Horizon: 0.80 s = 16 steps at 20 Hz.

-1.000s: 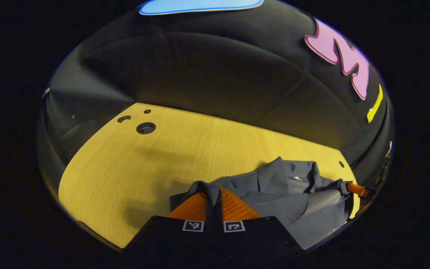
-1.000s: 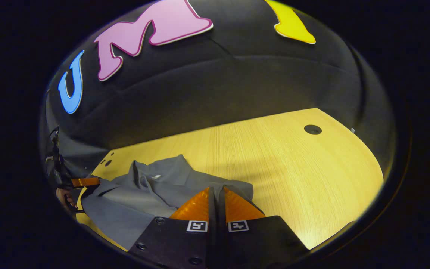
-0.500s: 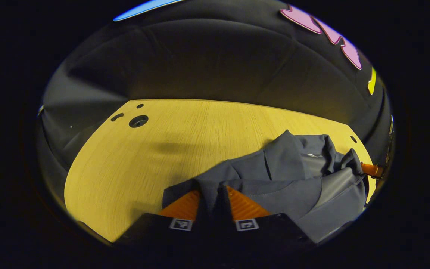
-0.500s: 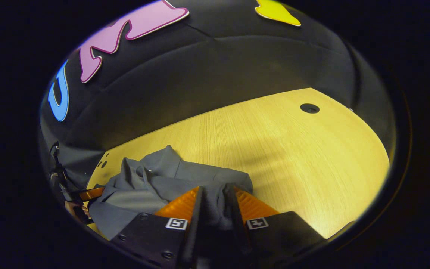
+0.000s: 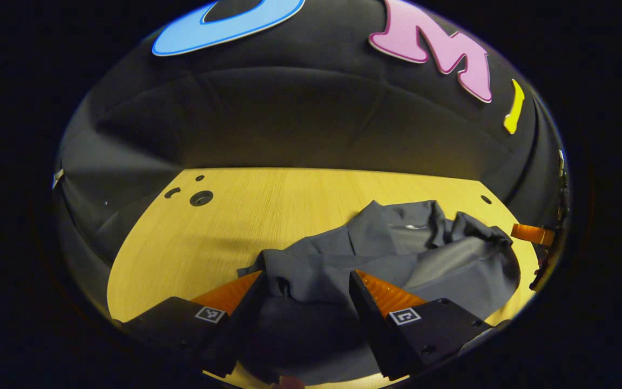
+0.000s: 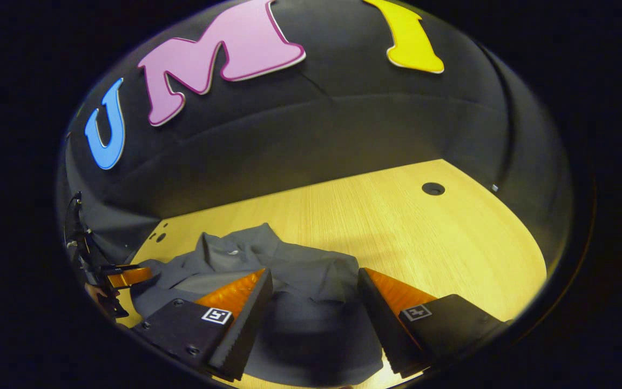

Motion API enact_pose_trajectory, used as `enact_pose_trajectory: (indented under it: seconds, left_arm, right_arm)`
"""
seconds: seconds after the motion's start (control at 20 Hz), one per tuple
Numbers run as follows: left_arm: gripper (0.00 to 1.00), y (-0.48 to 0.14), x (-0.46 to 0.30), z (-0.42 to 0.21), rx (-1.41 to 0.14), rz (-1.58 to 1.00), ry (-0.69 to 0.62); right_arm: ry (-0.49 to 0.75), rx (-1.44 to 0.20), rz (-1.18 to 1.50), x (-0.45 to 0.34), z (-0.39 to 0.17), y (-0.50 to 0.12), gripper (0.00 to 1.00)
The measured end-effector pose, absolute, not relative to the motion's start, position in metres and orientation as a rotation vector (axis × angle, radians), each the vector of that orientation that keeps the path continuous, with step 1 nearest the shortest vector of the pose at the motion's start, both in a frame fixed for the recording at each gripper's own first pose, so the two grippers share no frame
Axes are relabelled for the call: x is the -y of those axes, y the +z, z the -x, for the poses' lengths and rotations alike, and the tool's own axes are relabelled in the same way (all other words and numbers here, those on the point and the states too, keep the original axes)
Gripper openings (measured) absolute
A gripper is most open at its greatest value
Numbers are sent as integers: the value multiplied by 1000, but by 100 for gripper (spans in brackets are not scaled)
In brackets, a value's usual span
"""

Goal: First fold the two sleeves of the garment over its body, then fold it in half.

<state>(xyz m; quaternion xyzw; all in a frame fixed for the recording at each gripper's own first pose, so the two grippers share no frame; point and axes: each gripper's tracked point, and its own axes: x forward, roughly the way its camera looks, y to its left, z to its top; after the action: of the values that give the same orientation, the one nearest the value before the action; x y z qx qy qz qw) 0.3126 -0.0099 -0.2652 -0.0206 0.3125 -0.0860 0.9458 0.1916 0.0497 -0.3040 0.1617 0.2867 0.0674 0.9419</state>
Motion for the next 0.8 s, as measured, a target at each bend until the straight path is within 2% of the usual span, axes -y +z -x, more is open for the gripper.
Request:
enact_pose_trajectory:
  seconds: [0.45,0.8]
  left_arm:
    - [94,-158,18,-235,-446,26,-226]
    - [94,-126,28,-149,-406,87,-228]
  right_arm:
    - [209,-454,-331,-62,-125,-203,98]
    - [308,-383,-283,-78,-60,-152,98]
